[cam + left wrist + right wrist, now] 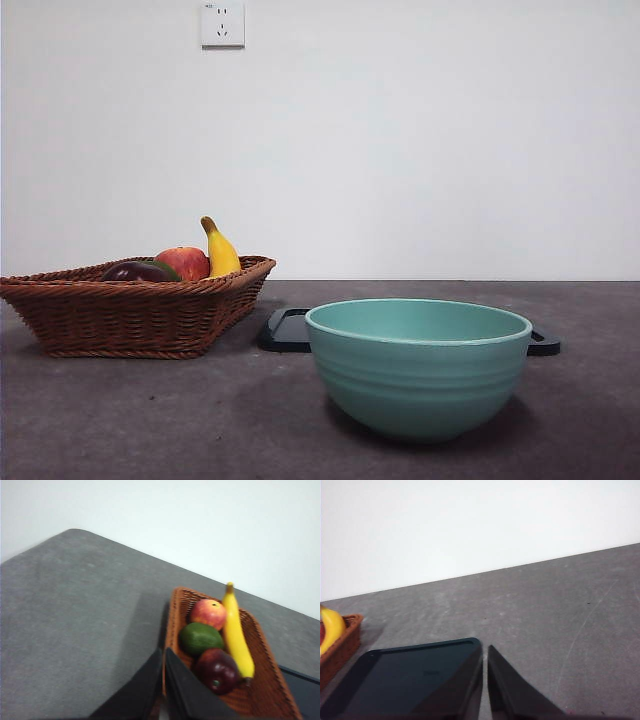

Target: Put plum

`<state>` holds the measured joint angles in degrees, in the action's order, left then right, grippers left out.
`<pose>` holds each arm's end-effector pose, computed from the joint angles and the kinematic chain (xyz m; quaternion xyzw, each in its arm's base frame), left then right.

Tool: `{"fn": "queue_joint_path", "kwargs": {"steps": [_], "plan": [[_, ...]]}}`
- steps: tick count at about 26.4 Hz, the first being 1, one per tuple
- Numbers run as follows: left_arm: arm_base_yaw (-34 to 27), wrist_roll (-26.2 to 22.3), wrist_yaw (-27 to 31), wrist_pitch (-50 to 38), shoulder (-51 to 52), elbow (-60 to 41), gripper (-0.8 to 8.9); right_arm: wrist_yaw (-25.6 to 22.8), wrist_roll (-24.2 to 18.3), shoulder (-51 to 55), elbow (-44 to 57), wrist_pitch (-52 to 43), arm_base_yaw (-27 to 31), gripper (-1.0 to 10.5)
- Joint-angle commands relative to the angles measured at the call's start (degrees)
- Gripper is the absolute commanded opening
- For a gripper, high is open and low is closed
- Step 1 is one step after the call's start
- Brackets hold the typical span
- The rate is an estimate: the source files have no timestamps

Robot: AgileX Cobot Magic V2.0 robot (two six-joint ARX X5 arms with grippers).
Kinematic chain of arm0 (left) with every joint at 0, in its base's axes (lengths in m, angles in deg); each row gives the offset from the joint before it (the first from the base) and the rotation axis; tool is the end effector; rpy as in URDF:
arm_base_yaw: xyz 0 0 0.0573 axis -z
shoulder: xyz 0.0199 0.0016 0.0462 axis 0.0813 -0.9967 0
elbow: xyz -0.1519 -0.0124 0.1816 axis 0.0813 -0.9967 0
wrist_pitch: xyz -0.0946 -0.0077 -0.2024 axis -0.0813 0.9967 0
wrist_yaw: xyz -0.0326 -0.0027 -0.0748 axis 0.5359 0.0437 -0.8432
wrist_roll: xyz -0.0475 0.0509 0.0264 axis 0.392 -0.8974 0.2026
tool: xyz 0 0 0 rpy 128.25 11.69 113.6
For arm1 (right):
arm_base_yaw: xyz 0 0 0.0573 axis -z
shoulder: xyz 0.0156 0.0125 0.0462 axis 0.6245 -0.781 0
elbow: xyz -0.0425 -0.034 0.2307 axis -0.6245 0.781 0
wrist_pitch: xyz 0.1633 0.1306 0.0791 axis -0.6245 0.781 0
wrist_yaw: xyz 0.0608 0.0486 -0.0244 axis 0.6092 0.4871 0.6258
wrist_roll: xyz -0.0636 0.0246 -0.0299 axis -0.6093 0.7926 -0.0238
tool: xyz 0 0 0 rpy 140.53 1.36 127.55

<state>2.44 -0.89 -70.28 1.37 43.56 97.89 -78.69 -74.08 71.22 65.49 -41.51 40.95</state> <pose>0.1104 0.0017 0.2129 -0.1784 0.0638 0.0097 0.9818 0.1101 0.0053 0.2170 0.1355 0.0430 0.0581 0.9881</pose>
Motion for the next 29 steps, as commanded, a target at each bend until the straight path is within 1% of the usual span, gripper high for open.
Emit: {"fn": "queue_joint_path", "kwargs": {"steps": [1, 5, 11, 13, 17, 20, 22, 23, 25, 29], "plan": [[0.0, -1.29, -2.16, 1.86, -3.45, 5.03, 0.09, 1.9, -0.66, -3.28, -4.85, 2.45, 0.02, 0.1], [0.0, -3.58, -6.82, 6.1, -9.03, 10.71, 0.09, 5.84, -3.89, -9.46, -11.87, 8.39, 0.02, 0.1], [0.46, -7.19, -16.17, 11.41, -18.86, 18.45, 0.09, 11.89, -9.92, -20.7, -23.02, 19.8, 0.0, 0.1], [0.96, -8.55, -18.53, 13.42, -22.27, 21.07, 0.09, 13.09, -11.26, -24.13, -26.34, 22.77, -0.35, 0.1], [2.38, -11.19, -23.41, 18.29, -29.57, 26.8, 0.09, 13.94, -13.62, -29.94, -32.22, 27.89, -2.14, 0.1], [4.02, -13.09, -27.06, 21.09, -33.94, 30.75, 0.09, 14.67, -14.69, -33.86, -36.11, 31.5, -4.26, 0.1], [5.7, -14.14, -29.24, 24.28, -37.11, 34.73, 0.09, 14.71, -16.0, -37.11, -39.28, 35.17, -6.82, 0.1], [6.49, -14.88, -29.86, 26.23, -38.34, 36.65, 0.09, 14.99, -16.41, -38.29, -40.48, 37.0, -7.98, 0.1], [8.09, -17.05, -30.75, 31.06, -40.13, 40.15, 0.09, 17.29, -17.68, -40.48, -42.71, 40.94, -10.82, 0.1], [10.14, -22.88, -30.84, 39.67, -40.89, 43.41, 0.08, 18.47, -18.45, -41.27, -43.47, 43.12, -15.52, 0.1]]}}
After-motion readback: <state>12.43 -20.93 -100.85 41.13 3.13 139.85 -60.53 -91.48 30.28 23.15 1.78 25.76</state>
